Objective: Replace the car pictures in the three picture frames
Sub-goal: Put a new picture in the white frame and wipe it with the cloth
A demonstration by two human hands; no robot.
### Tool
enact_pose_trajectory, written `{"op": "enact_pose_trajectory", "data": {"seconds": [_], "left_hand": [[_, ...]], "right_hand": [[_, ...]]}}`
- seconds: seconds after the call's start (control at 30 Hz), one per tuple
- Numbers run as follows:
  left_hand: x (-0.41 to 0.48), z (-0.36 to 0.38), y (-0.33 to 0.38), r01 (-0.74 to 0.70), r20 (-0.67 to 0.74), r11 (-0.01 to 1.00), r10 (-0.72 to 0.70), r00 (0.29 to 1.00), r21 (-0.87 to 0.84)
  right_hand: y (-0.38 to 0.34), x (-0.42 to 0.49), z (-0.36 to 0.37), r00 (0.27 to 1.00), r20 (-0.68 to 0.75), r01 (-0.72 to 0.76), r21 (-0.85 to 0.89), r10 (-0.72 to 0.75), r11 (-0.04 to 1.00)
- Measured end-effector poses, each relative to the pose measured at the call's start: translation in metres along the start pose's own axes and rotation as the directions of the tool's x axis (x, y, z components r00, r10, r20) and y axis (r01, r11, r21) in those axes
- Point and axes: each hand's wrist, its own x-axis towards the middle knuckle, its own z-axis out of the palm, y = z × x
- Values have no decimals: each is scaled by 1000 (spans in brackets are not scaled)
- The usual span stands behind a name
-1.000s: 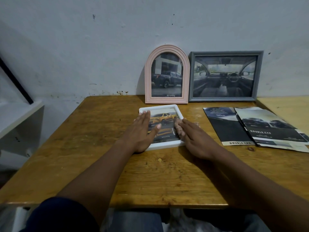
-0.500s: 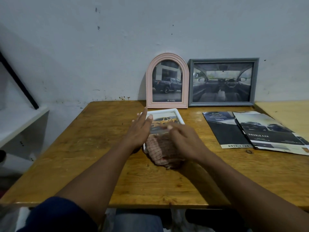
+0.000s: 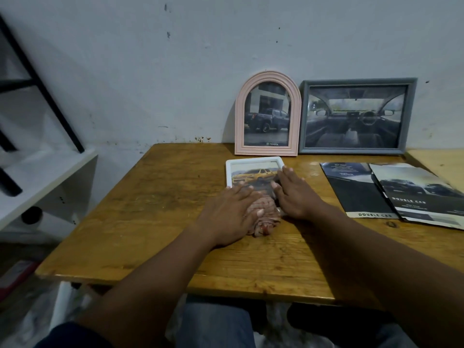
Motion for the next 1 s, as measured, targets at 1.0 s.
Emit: {"op": "enact_pose_trajectory", "data": {"seconds": [1.0], "left_hand": [[86, 7, -64, 514, -102, 808, -560, 822, -289]], "right_hand": [[-48, 51, -16, 949, -130, 280, -71, -287, 957]]}}
